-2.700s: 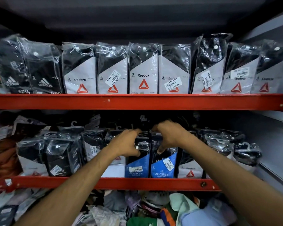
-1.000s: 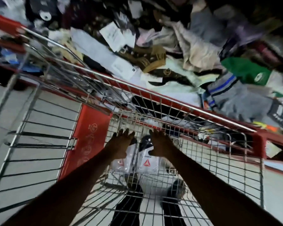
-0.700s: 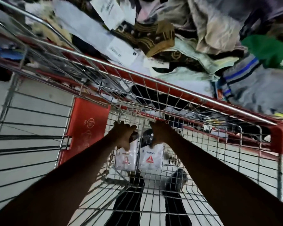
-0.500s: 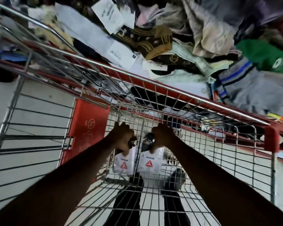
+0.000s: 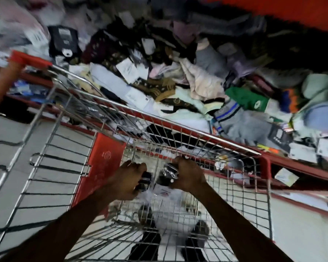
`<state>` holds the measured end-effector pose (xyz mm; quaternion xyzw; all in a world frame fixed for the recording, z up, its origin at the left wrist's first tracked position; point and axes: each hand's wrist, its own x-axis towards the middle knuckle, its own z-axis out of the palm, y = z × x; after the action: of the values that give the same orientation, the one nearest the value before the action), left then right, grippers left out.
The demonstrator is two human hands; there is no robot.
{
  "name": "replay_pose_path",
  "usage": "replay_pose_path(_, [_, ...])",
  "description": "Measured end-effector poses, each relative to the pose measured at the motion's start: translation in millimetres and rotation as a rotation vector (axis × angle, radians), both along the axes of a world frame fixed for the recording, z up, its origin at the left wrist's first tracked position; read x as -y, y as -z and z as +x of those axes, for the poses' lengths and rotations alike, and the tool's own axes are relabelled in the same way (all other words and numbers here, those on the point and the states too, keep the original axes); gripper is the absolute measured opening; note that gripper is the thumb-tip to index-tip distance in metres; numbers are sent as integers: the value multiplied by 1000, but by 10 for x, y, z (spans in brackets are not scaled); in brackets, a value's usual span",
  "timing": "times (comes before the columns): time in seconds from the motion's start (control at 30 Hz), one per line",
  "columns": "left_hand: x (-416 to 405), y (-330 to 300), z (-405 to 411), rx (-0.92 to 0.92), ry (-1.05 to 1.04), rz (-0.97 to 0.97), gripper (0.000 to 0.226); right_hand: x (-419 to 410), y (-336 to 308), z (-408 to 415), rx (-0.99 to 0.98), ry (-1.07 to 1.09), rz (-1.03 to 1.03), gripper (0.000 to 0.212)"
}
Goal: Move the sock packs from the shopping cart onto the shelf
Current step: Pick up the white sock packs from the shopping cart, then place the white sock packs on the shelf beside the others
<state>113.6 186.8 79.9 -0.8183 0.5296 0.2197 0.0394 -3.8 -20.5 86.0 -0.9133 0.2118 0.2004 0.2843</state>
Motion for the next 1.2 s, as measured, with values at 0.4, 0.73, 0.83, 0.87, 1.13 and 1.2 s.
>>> replay_pose_path(0.4, [549,-2912,243,320,-104,-364,48,719,-3051,73,415,-94,-356,67])
replay_pose_path(0.73, [1140,-4723,375,422,-38,-608,61,1168,-4807,-16,741,18,-485,72])
replay_pose_path(0.83, [1379,-4983,531,426,-14,-638,68,1271,-5056,127,787,36,-521,73])
replay_pose_path(0.87, [1458,-5058,590,431,-13,-630,70,1297,-5126,189,791,36,-532,76])
replay_pose_path(1.13, [1991,-5366,1034,383,-30,-572,75,1616,-5373,721,743,66,-524,81])
replay_pose_path(1.2, [2093,-5340,1150,343,-41,-569,74,1701,-5345,811,710,71,-505,80])
